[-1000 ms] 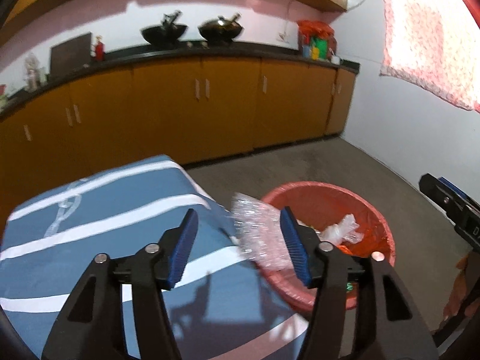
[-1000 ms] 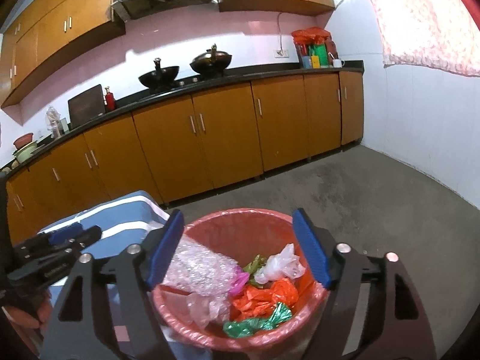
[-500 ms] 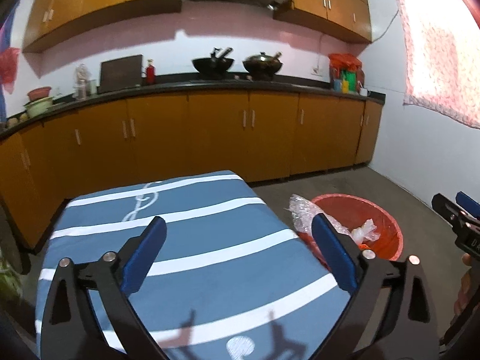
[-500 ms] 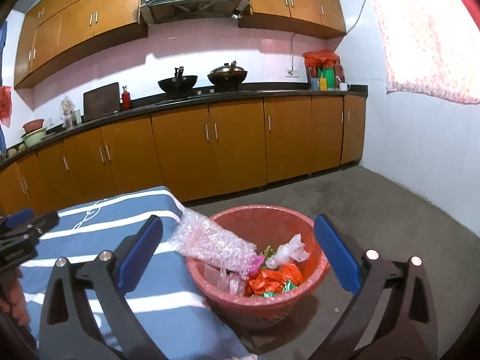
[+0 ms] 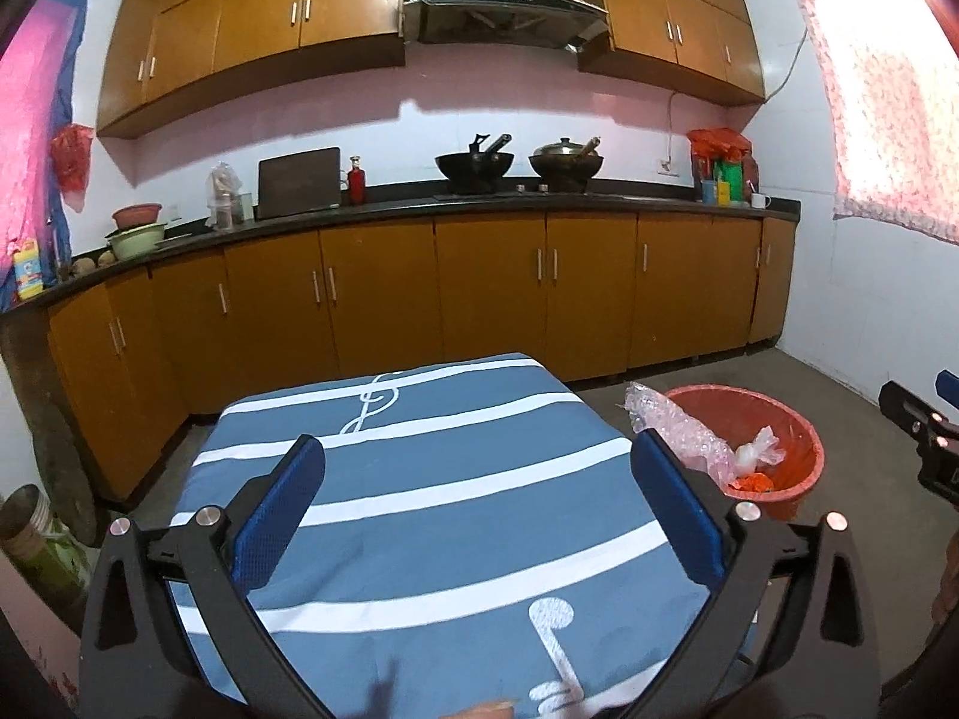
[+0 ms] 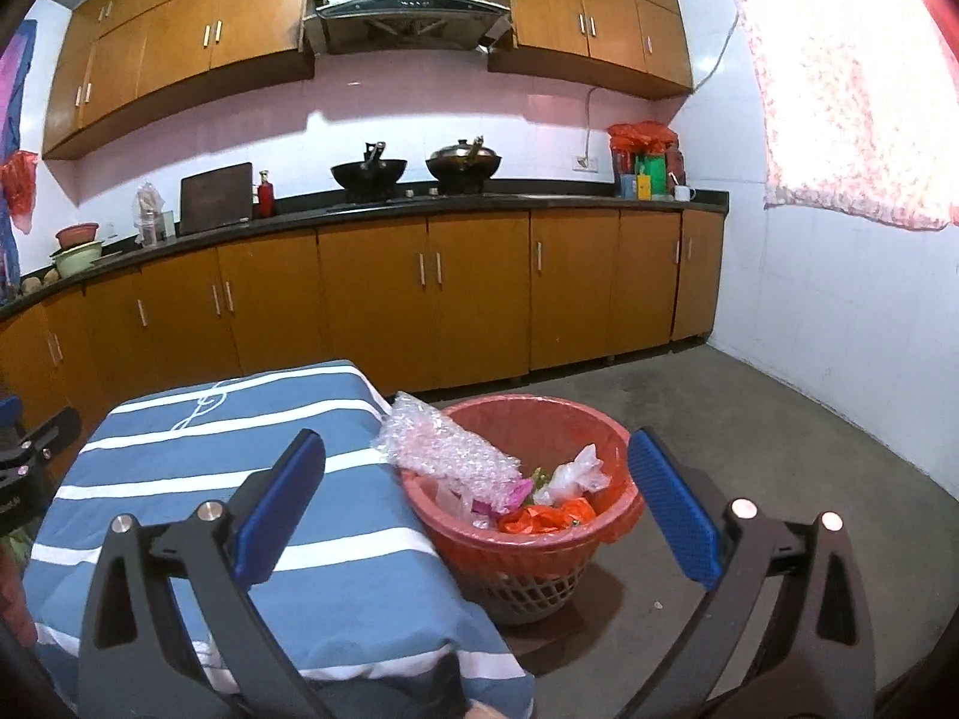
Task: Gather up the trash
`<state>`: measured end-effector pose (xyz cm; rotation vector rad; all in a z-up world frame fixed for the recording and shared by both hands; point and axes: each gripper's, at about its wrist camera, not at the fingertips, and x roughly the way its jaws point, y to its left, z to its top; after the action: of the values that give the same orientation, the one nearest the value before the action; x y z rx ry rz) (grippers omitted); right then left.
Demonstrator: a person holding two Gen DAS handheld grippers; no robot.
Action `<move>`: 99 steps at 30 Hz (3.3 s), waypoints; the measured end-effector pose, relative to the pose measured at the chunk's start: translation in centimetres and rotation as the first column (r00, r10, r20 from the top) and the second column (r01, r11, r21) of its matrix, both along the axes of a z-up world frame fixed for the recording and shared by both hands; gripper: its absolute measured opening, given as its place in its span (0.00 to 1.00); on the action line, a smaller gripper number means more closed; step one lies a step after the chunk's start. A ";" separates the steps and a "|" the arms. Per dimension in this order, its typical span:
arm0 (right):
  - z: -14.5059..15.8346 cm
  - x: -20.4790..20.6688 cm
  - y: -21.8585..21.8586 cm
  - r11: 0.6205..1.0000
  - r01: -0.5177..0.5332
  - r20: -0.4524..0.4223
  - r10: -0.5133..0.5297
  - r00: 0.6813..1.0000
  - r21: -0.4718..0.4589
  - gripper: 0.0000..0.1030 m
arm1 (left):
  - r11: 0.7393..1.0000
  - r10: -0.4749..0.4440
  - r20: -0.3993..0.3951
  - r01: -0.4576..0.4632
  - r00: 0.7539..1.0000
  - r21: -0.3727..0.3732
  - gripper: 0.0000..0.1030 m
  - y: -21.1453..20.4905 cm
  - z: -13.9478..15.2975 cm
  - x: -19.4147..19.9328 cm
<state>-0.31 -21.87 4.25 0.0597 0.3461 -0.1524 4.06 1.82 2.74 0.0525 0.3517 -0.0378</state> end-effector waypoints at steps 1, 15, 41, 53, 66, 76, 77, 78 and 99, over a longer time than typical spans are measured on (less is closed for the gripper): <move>0.0 -0.5 0.4 1.000 -0.011 0.003 0.011 1.000 -0.005 0.96 | 1.000 0.005 0.002 -0.005 1.000 -0.004 0.98 0.1 0.0 -0.3; -0.6 -3.4 2.8 0.999 -0.035 0.004 0.035 0.999 -0.034 0.96 | 1.000 0.009 0.010 -0.009 1.000 -0.005 0.98 0.6 -1.1 -3.0; -0.9 -5.0 3.0 1.000 0.003 0.036 -0.002 0.999 -0.030 0.96 | 0.998 -0.058 -0.011 0.058 0.998 -0.020 0.98 -0.5 -1.7 -4.0; -1.1 -4.8 2.8 0.999 0.020 0.024 -0.020 1.000 -0.032 0.96 | 0.998 -0.053 -0.030 0.051 0.998 -0.035 0.98 -0.1 -1.8 -3.4; -1.1 -4.7 2.7 0.999 0.034 0.027 -0.033 0.999 -0.026 0.96 | 0.998 -0.054 -0.030 0.053 0.998 -0.033 0.98 -0.2 -1.8 -3.4; -1.1 -4.6 2.7 0.999 0.035 0.028 -0.034 0.999 -0.025 0.96 | 0.998 -0.054 -0.031 0.053 0.998 -0.034 0.98 -0.2 -1.9 -3.3; -1.1 -4.6 2.7 0.999 0.034 0.027 -0.034 0.999 -0.025 0.96 | 0.998 -0.054 -0.031 0.053 0.998 -0.033 0.98 -0.2 -1.9 -3.3; -1.1 -4.6 2.7 0.999 0.035 0.027 -0.034 0.999 -0.025 0.96 | 0.998 -0.054 -0.030 0.053 0.998 -0.033 0.98 -0.2 -1.9 -3.3; -1.1 -4.6 2.6 0.999 0.034 0.028 -0.033 0.999 -0.025 0.96 | 0.998 -0.056 -0.030 0.055 0.998 -0.034 0.98 -0.2 -2.0 -3.3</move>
<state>-4.91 -19.30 3.12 0.0421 0.3156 -0.1890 0.77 1.61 0.75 0.0284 0.3809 -0.0994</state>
